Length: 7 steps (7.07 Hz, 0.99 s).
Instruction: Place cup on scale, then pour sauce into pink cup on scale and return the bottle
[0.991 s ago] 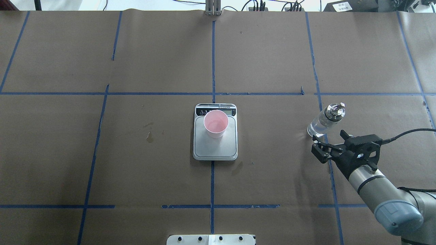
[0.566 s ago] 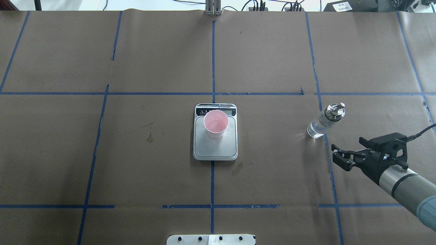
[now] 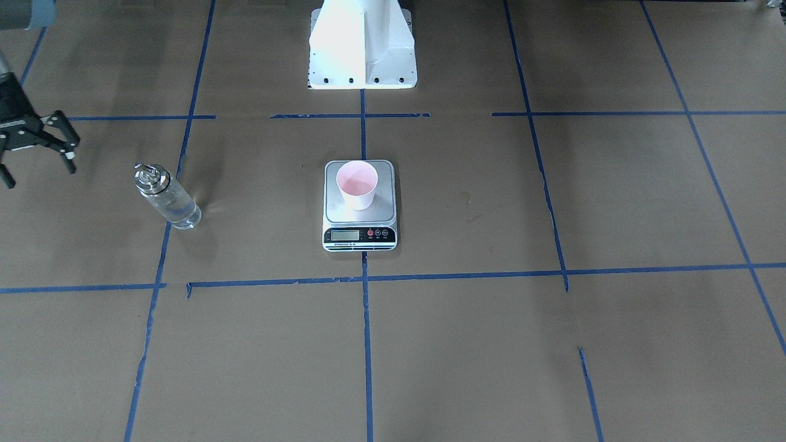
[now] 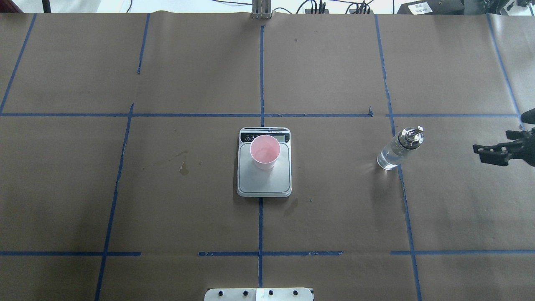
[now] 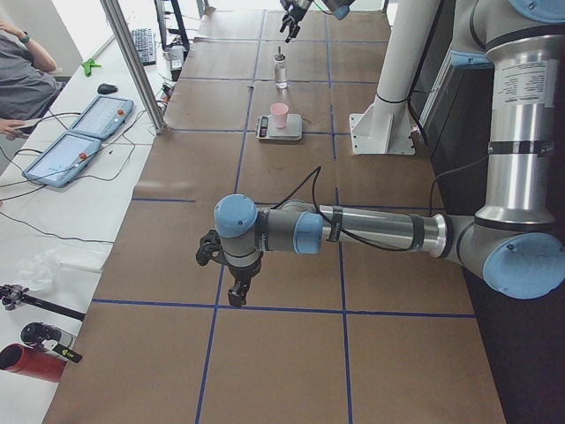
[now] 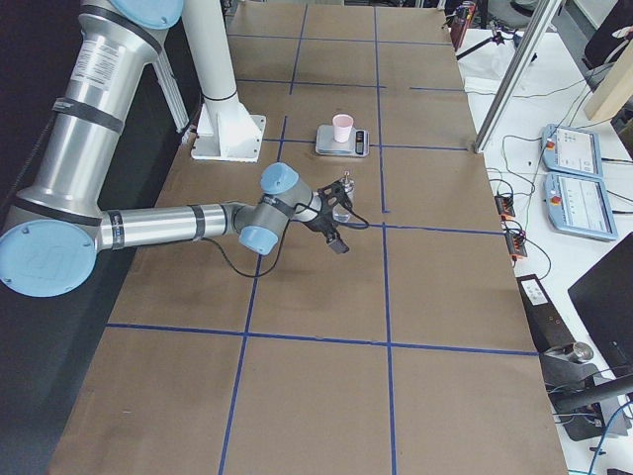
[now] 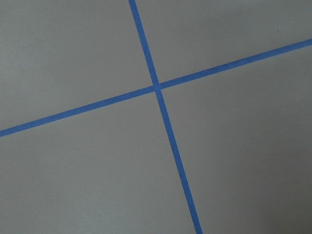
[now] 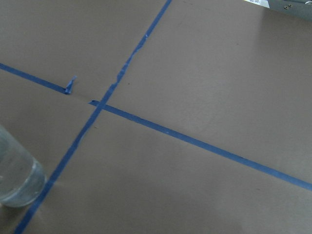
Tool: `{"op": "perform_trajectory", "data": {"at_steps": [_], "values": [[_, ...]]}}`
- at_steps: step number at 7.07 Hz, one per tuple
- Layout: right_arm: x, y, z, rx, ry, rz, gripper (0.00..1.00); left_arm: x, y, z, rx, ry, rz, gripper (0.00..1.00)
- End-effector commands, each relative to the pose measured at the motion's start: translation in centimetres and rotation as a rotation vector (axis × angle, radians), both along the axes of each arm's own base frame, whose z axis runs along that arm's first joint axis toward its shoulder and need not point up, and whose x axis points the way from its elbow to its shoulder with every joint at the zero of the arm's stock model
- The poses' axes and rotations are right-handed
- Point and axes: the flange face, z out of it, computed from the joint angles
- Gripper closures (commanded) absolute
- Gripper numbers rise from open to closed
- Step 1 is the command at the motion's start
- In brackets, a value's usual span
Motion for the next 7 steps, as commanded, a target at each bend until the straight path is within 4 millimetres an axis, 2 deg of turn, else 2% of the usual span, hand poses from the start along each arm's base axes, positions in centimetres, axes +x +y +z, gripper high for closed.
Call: {"op": "perform_trajectory", "data": {"at_steps": [1,2,3,4,5,6,7], "values": [[13.9,-3.3,4.8,-0.031,-0.071,-0.071,0.00,-0.1,0.1,-0.1,0.001,0.000,-0.001,0.00],[17.4,-3.7,5.5,-0.071,-0.068,-0.091,0.00,-0.1,0.0,-0.1,0.003,0.000,-0.001,0.00],[19.0,-5.4,5.7,-0.143,-0.046,-0.089,0.00,0.0,0.0,-0.1,0.003,0.000,0.000,0.00],[20.1,-7.9,5.8,-0.289,0.024,-0.037,0.00,0.0,-0.1,-0.1,0.017,0.000,0.000,0.00],[22.2,-9.6,5.2,-0.413,0.057,-0.001,0.00,0.0,-0.1,0.2,0.017,0.000,-0.001,0.00],[22.3,-9.0,6.1,-0.415,0.083,-0.079,0.00,0.0,-0.1,0.5,0.011,0.000,0.000,0.00],[22.3,-5.9,9.8,-0.475,0.112,-0.105,0.00,0.0,0.0,0.9,0.003,-0.008,0.000,0.00]]}}
